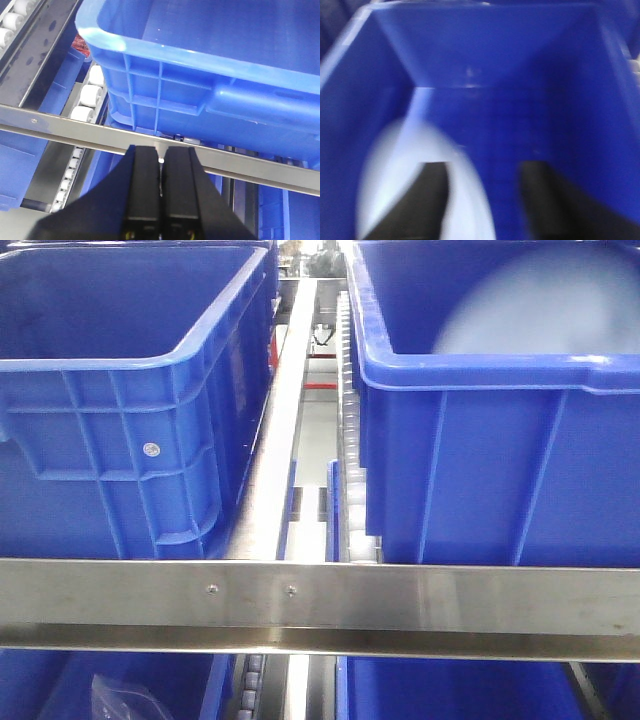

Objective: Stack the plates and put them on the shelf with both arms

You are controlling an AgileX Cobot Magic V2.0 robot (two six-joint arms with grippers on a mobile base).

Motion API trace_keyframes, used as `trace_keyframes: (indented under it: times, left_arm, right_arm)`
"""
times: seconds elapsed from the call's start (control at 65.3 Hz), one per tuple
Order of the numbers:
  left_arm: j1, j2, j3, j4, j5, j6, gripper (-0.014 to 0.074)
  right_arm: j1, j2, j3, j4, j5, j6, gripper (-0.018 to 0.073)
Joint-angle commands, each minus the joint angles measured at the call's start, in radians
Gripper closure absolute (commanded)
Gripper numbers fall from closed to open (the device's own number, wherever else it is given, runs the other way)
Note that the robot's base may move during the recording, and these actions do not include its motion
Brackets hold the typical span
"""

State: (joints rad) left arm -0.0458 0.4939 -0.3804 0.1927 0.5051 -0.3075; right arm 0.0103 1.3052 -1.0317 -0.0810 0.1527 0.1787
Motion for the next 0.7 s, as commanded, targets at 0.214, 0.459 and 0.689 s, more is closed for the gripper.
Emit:
trace_keyframes:
  times: [0.214,0.459,0.689]
  left_arm:
    - [0.003,0.006,-0.031,0.005,-0.072,-0.011,0.0513]
    - [0.003,0.006,-0.031,0.005,-0.072,-0.011,0.0513]
    - [0.003,0.006,-0.031,0.005,-0.072,-0.011,0.0513]
  right_arm:
    - [-0.025,-0.247,0.070,-0.001,0.058,-0.001,0.0111]
    - [-0.025,-0.666,0.352,-0.002,0.037,-0.001,0.0509]
    - [-0.025,-0.869,0.483,-0.002,0.035,-0.001,0.0536]
